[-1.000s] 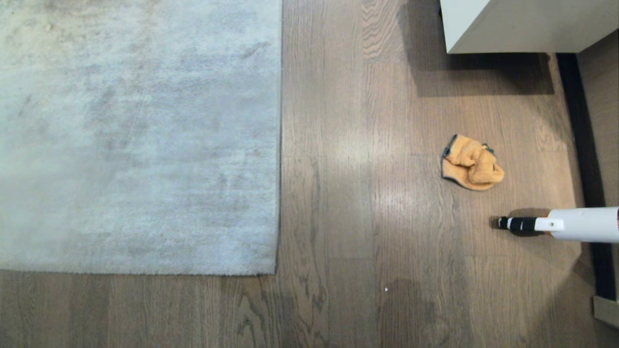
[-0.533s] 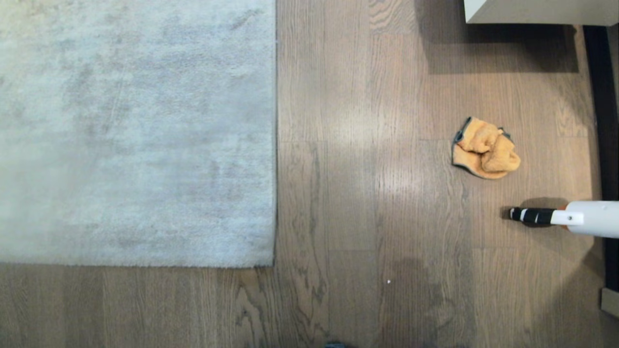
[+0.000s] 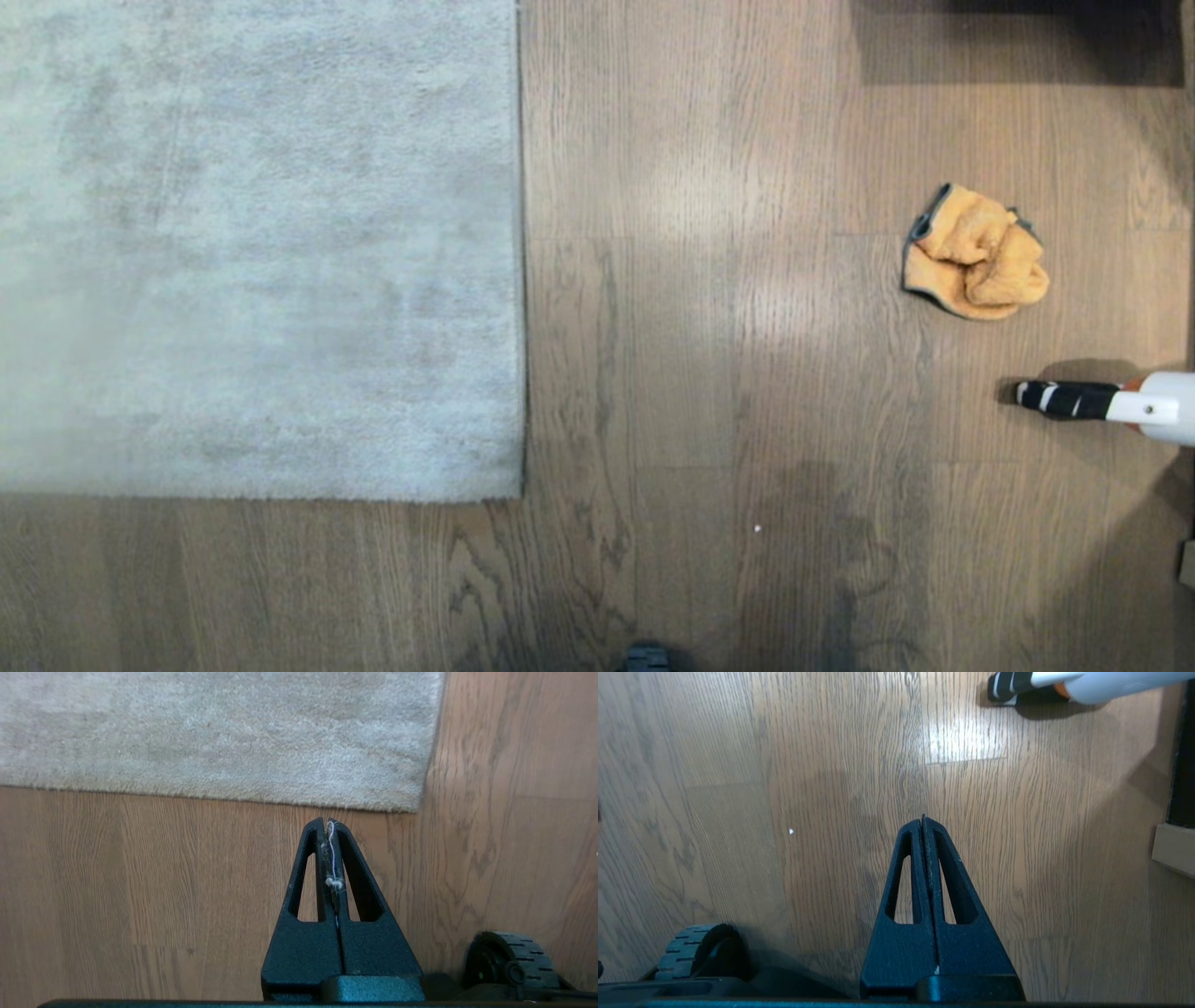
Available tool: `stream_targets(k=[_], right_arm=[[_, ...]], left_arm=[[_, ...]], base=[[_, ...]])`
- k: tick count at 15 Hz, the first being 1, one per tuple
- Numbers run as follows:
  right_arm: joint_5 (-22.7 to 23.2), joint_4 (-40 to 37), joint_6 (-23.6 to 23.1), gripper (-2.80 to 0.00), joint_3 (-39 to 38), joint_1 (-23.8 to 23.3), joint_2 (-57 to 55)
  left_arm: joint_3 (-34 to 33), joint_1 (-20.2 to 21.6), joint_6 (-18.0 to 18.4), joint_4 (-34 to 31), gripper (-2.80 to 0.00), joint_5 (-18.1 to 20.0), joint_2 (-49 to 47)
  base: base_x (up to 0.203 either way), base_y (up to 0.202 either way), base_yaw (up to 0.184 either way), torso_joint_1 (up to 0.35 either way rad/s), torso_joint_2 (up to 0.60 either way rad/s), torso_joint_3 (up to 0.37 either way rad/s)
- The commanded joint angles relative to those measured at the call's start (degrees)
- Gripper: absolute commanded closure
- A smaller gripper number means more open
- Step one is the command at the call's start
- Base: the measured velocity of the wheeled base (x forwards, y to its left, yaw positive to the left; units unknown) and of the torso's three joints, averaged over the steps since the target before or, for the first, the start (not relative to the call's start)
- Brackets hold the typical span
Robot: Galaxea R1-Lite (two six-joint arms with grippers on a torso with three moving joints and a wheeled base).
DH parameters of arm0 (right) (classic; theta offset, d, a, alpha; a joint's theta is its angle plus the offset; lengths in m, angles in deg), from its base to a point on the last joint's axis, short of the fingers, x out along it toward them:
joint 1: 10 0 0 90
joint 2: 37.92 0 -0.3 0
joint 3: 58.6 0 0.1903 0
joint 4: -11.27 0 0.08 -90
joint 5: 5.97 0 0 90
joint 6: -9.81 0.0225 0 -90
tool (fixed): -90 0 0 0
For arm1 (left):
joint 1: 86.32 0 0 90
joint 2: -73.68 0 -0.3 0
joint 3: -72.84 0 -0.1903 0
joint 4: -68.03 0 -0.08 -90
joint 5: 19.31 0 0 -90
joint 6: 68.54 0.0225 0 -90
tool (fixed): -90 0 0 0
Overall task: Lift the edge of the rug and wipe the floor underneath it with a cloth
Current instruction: Pick up the rag
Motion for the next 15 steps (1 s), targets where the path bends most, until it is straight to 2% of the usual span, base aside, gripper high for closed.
stream_targets(k=[1,12,15], right_arm=[[-0.05,-0.01,0.01,0.0,0.0,0.0,-0.07],[0.01,-0.01,0.01,0.0,0.0,0.0,-0.07],[0.01,0.05,0.01,0.0,0.0,0.0,-0.07]], left_arm=[[0.0,0.0,-0.05,-0.01,0.0,-0.04,0.0],[0.0,0.0,-0.05,-0.01,0.0,-0.04,0.0],[0.0,0.0,-0.05,-0.01,0.0,-0.04,0.0]], base=[[0.0,0.0,0.0,0.001,0.0,-0.196],[0.0,0.0,0.0,0.001,0.0,-0.198],[0.0,0.0,0.0,0.004,0.01,-0.082]])
